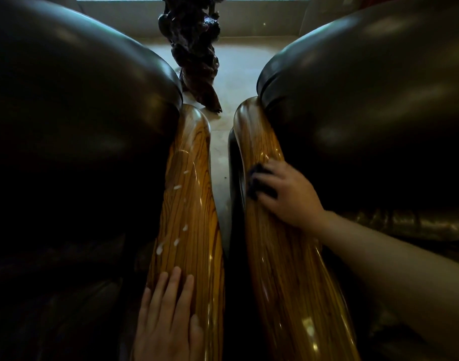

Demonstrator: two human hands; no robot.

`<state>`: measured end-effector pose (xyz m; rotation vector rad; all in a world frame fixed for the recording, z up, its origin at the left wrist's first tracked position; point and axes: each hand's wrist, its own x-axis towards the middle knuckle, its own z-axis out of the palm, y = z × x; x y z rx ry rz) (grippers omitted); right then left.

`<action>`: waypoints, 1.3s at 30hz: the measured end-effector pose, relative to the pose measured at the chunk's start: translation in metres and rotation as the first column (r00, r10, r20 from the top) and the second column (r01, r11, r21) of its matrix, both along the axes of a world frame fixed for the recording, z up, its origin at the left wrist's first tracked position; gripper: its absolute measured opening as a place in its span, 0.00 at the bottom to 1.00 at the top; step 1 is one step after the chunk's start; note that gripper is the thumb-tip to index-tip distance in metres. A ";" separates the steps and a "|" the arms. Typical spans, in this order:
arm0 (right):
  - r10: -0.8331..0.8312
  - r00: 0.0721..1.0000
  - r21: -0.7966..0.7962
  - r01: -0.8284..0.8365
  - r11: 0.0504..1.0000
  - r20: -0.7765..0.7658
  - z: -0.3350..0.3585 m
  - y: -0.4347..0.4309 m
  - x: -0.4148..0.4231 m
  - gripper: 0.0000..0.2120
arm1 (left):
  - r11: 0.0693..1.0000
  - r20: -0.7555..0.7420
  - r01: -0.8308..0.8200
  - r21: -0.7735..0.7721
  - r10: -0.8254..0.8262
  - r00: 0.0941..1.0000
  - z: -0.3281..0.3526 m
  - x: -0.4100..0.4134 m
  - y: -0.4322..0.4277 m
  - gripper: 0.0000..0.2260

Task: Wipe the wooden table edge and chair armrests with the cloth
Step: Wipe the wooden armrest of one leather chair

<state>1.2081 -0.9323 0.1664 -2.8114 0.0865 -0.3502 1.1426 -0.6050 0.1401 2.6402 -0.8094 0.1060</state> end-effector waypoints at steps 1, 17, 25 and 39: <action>-0.155 0.988 0.030 0.155 0.987 0.001 0.002 -0.002 0.022 0.22 | 1.000 0.004 0.007 0.000 -0.007 1.000 -0.002 0.000 0.000 0.25; 0.042 0.999 -0.011 -0.042 0.999 -0.028 -0.034 0.053 -0.135 0.25 | 1.000 -0.056 -0.027 -0.006 0.027 0.998 -0.017 -0.008 0.007 0.25; -0.493 0.867 0.236 0.495 0.836 -0.072 -0.022 0.044 -0.097 0.24 | 0.998 -0.063 -0.060 0.010 0.060 0.996 -0.016 -0.011 0.007 0.24; -0.216 0.973 -0.040 0.213 0.976 -0.086 -0.039 0.117 -0.198 0.30 | 0.998 -0.019 -0.052 -0.023 0.051 0.999 -0.016 -0.014 0.007 0.25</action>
